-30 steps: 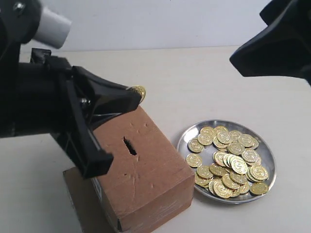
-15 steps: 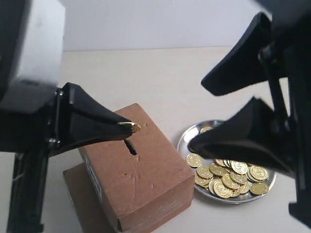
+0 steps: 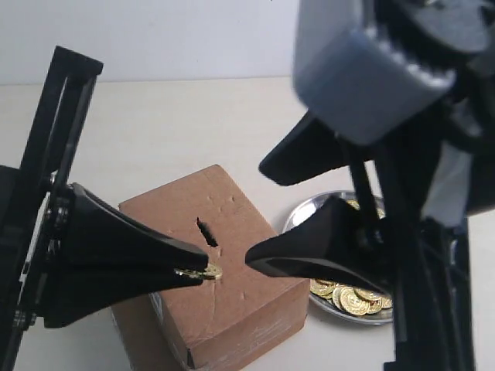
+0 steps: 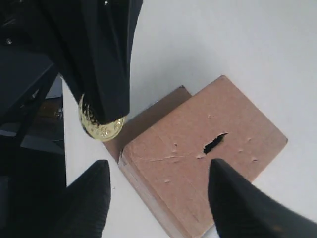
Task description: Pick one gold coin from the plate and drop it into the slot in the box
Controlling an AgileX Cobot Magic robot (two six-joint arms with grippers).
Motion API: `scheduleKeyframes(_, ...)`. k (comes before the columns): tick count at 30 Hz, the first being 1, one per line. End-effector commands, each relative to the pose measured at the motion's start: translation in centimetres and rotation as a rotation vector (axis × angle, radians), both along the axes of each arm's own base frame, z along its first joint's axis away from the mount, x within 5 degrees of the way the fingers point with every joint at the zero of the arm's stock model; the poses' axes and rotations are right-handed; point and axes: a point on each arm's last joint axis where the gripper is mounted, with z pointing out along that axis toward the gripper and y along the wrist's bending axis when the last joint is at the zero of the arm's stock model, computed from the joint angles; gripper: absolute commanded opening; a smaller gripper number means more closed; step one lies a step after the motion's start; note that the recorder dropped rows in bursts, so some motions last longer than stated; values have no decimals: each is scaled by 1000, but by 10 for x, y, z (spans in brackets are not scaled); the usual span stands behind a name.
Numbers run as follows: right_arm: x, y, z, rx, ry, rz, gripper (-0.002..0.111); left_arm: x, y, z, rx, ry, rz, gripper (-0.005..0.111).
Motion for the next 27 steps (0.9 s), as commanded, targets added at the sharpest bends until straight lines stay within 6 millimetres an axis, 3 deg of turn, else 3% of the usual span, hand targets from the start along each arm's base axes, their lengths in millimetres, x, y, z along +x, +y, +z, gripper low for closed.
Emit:
scheduleKeyframes(1, 5, 10, -10, 2, 50, 13, 54, 0, -1, 3, -37, 3, 27, 0)
scheduleKeyframes(10, 11, 14, -8, 42, -1, -6, 54, 16, -5, 7, -142, 101, 239, 0)
scheduleKeyframes(15, 12, 11, -10, 8, 13, -50, 54, 46, -11, -4, -233, 331, 525, 0)
scheduleKeyframes(17, 14, 6, -11, -26, 10, -91, 54, 54, -12, -12, -211, 377, 564, 0)
scheduleKeyframes(22, 16, 1, -8, -34, -37, -123, 54, 51, -16, -29, -48, 364, 483, 0)
scheduleKeyframes(27, 15, 2, -9, -38, -19, -123, 54, 71, -18, -41, -77, 505, 655, 0)
